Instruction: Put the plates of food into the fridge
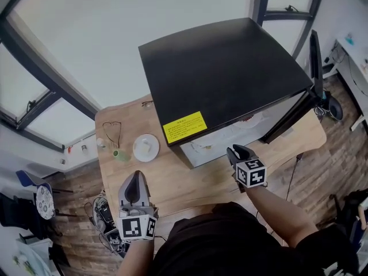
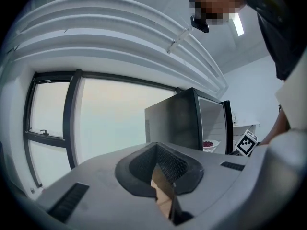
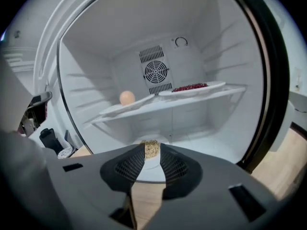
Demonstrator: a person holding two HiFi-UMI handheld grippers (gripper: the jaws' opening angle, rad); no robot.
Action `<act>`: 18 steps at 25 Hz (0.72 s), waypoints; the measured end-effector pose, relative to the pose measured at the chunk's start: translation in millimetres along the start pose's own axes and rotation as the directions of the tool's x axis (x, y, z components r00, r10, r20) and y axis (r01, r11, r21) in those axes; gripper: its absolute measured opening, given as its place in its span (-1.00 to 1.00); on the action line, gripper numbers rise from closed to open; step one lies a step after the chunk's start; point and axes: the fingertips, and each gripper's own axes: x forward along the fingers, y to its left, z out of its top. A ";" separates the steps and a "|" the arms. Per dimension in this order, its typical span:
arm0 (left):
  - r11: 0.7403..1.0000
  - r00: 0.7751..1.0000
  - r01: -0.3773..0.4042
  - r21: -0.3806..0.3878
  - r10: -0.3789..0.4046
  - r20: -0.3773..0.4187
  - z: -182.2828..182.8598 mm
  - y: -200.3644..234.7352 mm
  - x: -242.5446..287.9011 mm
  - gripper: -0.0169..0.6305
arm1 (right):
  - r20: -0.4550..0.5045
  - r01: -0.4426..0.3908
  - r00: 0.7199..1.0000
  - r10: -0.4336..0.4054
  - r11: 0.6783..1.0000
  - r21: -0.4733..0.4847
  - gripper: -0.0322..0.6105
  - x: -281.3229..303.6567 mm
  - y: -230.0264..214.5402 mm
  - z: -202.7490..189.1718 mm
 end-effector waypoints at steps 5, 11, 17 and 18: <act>0.999 0.999 0.043 -0.011 -0.043 -0.020 -9.4 -28.0 16.6 -0.93 | 0.119 -0.026 0.992 0.032 0.998 -0.049 -0.72 -35.4 -8.2 32.8; 0.995 0.995 0.097 0.004 -0.097 -0.034 -14.6 -58.7 39.5 -0.93 | 0.203 -0.036 0.977 0.066 0.988 -0.151 -0.83 -59.0 -13.5 64.3; 0.996 0.996 0.082 -0.024 -0.082 -0.034 -16.2 -71.8 50.1 -0.93 | 0.220 -0.027 0.974 0.062 0.987 -0.158 -0.83 -64.5 -26.0 71.9; 0.997 0.996 0.080 -0.020 -0.081 -0.032 -15.9 -73.1 51.7 -0.93 | 0.220 -0.027 0.974 0.060 0.988 -0.151 -0.83 -63.9 -28.6 71.1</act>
